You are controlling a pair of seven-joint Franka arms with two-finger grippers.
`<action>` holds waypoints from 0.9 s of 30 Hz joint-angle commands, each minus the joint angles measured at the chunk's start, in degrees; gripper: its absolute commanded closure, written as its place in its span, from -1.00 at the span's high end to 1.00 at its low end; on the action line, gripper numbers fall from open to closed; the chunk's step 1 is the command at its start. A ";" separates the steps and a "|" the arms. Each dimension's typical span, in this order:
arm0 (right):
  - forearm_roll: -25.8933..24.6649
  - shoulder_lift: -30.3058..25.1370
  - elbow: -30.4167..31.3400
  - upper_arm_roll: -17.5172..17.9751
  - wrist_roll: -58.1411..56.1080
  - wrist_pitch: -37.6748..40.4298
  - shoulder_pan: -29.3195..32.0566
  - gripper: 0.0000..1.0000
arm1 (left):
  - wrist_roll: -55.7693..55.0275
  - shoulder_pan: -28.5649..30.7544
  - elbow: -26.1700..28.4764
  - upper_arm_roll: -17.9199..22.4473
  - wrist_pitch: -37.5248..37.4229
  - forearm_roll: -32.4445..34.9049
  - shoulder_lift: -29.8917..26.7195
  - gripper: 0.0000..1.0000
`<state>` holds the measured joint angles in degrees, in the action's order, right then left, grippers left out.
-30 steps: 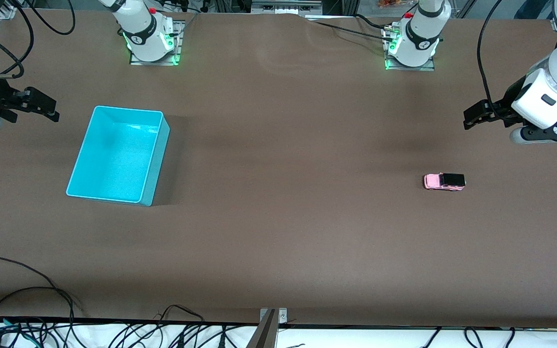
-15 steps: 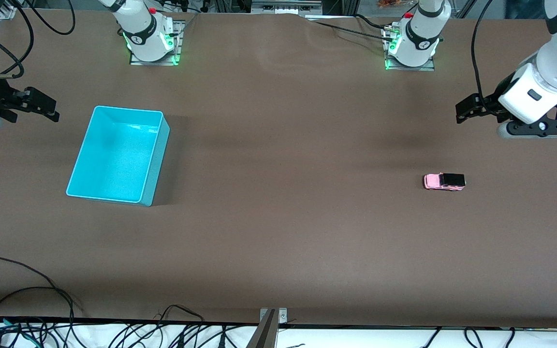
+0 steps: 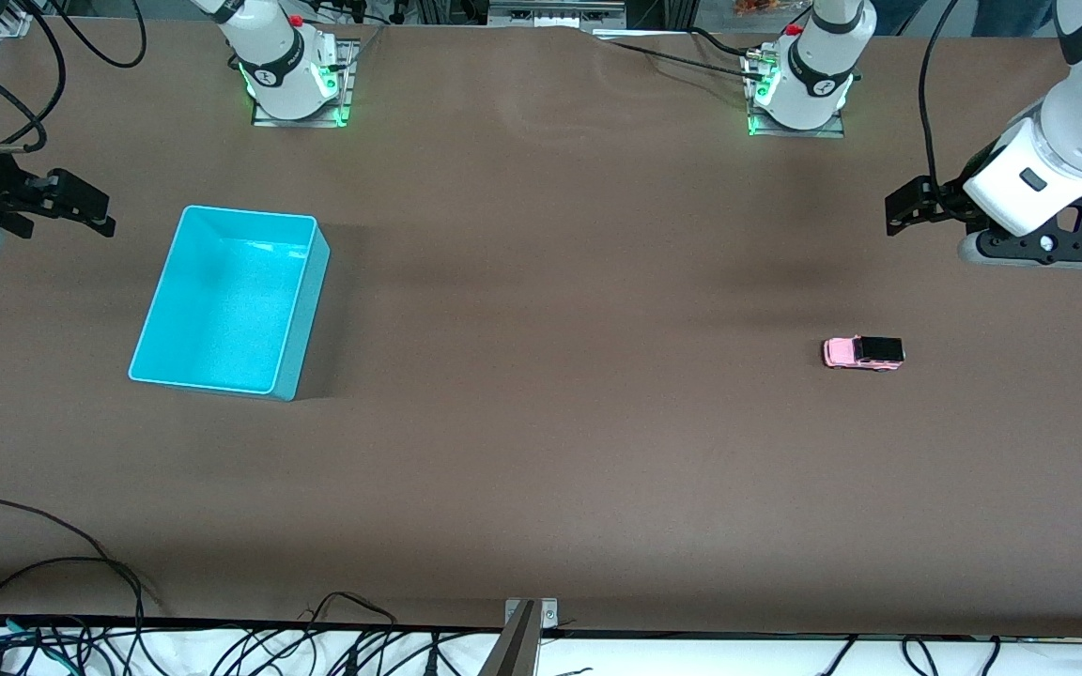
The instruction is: Wind and store pink jeep toy
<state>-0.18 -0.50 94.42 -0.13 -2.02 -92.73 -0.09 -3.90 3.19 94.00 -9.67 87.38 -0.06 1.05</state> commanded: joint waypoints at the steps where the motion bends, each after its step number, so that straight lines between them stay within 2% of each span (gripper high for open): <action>1: 1.15 -0.20 -0.82 -0.13 -0.09 1.06 0.18 1.00 | 2.31 0.41 -3.81 -0.09 -0.99 1.55 2.55 1.00; 5: 1.15 -0.20 -0.82 -0.13 -0.09 1.06 0.18 1.00 | 5.90 0.50 -5.75 -0.17 -0.99 2.52 4.40 1.00; 12: 1.15 -0.20 -0.82 -0.13 -0.09 1.06 0.18 1.00 | 22.77 0.85 -6.54 0.18 -0.81 2.61 7.56 1.00; 18: 1.15 -0.20 -0.82 -0.13 -0.09 1.14 0.18 1.00 | 35.78 4.27 -7.16 0.18 -0.55 2.43 10.38 1.00; 23: 1.15 -0.20 -0.82 -0.13 -0.09 1.14 0.18 1.00 | 48.34 5.60 -5.93 0.18 6.73 4.97 10.73 1.00; 27: 1.15 -0.20 -0.82 -0.13 -0.09 1.14 0.18 1.00 | 57.31 6.38 -5.23 0.18 9.03 8.23 12.39 1.00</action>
<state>-0.18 -0.50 94.42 -0.14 -2.02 -92.71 -0.08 42.91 8.82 89.69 -9.02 94.35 4.61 11.35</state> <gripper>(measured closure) 0.000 0.000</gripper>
